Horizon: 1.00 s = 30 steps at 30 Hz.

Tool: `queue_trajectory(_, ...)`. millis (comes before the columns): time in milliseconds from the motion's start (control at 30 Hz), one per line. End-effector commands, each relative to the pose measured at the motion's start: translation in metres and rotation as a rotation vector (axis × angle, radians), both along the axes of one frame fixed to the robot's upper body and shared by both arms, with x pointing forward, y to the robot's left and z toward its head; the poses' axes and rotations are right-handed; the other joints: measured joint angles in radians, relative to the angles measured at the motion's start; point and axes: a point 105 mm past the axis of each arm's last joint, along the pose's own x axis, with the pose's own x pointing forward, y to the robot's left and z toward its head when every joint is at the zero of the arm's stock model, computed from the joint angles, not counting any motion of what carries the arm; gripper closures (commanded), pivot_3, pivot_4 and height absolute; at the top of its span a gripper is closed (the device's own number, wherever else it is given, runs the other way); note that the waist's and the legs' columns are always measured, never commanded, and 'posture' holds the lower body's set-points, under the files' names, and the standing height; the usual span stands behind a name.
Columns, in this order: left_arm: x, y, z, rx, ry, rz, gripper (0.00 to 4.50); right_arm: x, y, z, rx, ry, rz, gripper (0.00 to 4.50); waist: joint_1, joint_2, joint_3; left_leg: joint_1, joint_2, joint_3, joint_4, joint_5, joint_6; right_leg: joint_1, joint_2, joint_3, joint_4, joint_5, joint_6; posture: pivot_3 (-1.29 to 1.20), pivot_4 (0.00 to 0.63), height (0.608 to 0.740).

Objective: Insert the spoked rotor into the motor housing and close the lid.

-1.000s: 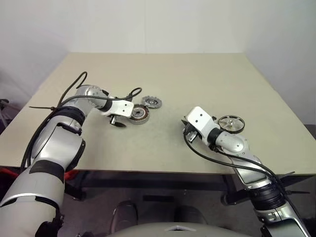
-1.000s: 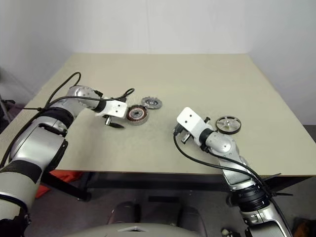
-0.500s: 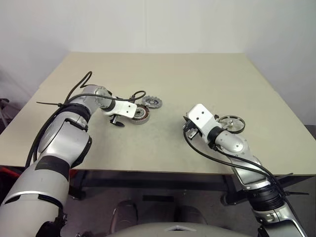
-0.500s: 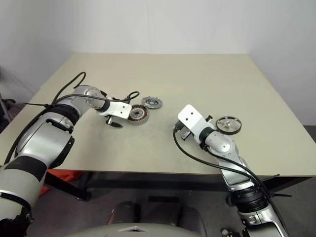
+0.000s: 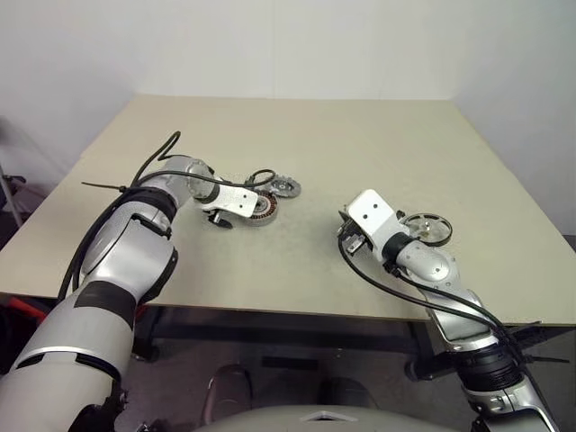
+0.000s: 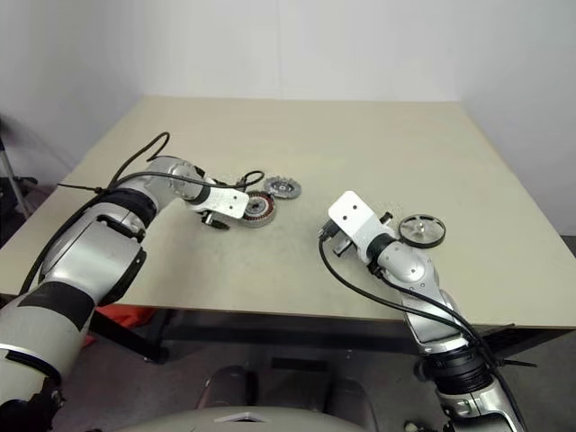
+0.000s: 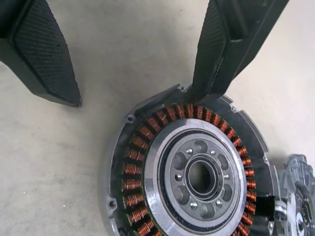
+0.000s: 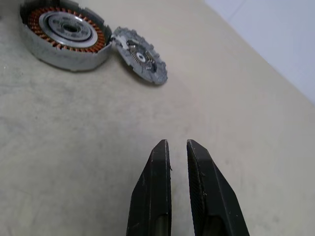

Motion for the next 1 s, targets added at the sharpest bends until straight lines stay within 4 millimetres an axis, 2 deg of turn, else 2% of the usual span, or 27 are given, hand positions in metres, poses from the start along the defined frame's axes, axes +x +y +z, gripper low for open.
queue_trajectory(33, 0.008, -0.004, 0.017, 0.032, -0.073, -0.039, 0.67, -0.002, 0.002, 0.022, 0.011, -0.084, 0.0, 3.88, 0.0, 0.0, 0.0, 0.0, 0.0, 0.0, 0.0, 0.0, 0.0, 0.0, 0.0, 0.0, 0.0, 0.0, 0.0, 0.0, 0.0, 0.74)
queue_trajectory(333, 0.011, -0.018, 0.024, 0.03, -0.125, -0.097, 0.67, -0.004, 0.005, 0.024, 0.022, -0.09, -0.001, 3.88, 0.001, -0.001, 0.001, -0.002, 0.0, -0.001, 0.0, 0.0, -0.001, -0.001, 0.0, 0.0, -0.001, 0.0, 0.0, 0.0, 0.0, 0.74)
queue_trajectory(433, 0.009, -0.02, 0.02, 0.019, -0.118, -0.104, 1.19, -0.005, 0.006, 0.024, 0.023, -0.09, -0.002, 3.88, 0.001, -0.002, 0.001, -0.001, 0.0, -0.001, 0.0, 0.0, -0.001, -0.001, 0.0, 0.0, -0.001, 0.0, 0.0, 0.0, 0.0, 0.74)
queue_trajectory(500, 0.008, -0.02, 0.018, 0.022, -0.117, -0.108, 1.85, -0.005, 0.005, 0.024, 0.023, -0.089, -0.003, 3.88, 0.002, -0.002, 0.001, -0.002, 0.0, -0.001, 0.0, 0.0, -0.001, -0.001, 0.0, 0.0, -0.001, 0.0, 0.0, 0.0, 0.0, 0.74)
queue_trajectory(767, 0.005, -0.016, 0.014, 0.021, -0.093, -0.108, 1.85, -0.007, 0.007, 0.024, 0.025, -0.087, 0.003, 3.88, 0.004, -0.002, 0.001, -0.001, 0.0, -0.001, 0.0, 0.0, -0.001, -0.001, 0.0, 0.0, -0.001, 0.0, 0.0, 0.0, 0.0, 0.74)
queue_trajectory(967, 0.005, -0.013, 0.014, 0.023, -0.086, -0.108, 3.74, -0.007, 0.008, 0.024, 0.028, -0.086, 0.005, 3.88, 0.005, -0.002, 0.001, -0.001, 0.0, -0.001, 0.0, 0.0, 0.0, -0.001, 0.0, 0.0, -0.001, 0.0, 0.0, 0.0, 0.0, 0.74)
queue_trajectory(1000, 0.005, -0.013, 0.014, 0.024, -0.087, -0.107, 3.74, -0.007, 0.008, 0.024, 0.027, -0.087, 0.005, 3.88, 0.005, -0.002, 0.001, -0.001, 0.0, -0.001, 0.0, 0.0, 0.0, 0.0, 0.0, 0.0, -0.001, 0.0, 0.0, 0.0, 0.0, 0.74)
